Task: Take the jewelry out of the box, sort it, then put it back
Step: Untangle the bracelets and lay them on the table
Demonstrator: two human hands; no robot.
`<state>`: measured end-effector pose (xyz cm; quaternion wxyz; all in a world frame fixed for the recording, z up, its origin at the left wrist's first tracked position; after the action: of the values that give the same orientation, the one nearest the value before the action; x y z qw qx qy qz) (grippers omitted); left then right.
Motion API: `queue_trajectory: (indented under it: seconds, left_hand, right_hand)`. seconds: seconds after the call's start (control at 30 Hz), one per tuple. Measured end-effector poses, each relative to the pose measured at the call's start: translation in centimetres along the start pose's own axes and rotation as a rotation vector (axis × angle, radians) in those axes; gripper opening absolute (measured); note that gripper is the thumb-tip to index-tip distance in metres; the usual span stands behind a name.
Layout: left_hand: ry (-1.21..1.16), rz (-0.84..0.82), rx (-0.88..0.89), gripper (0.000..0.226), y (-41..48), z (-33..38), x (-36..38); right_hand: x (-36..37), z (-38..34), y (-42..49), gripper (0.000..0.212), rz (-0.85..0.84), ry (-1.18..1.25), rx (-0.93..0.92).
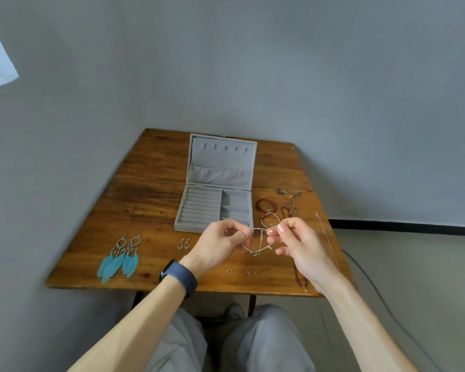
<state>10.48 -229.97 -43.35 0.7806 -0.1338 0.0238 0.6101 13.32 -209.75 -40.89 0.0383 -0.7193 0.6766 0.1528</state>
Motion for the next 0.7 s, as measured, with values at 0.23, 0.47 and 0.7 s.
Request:
queue_trajectory:
  seconds: [0.23,0.47,0.7]
  left_hand:
    - [-0.015,0.005,-0.055,0.02,-1.5,0.3,-0.5]
    - [0.013,-0.065,-0.072,0.019,-1.1,2.8,-2.0]
    - [0.038,-0.097,-0.087,0.02,-1.6,3.4,-2.8]
  right_hand:
    - [1.5,1.5,-1.7,0.011,0.068,0.194,0.13]
    - [3.8,0.7,-1.6,0.037,-0.032,0.152,0.145]
    - [4.5,0.6,-1.0,0.016,-0.096,0.181,0.073]
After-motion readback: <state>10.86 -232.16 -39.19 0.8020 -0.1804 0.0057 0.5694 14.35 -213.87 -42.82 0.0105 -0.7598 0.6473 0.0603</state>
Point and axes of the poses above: each hand's wrist, its own y-axis towards the middle knuckle, its own x-axis out of the palm, z = x × y, the point moved 1 cm from there along y, towards the middle knuckle, and after that the axes turned 9 degrees about -x, right-handed, at the moved point
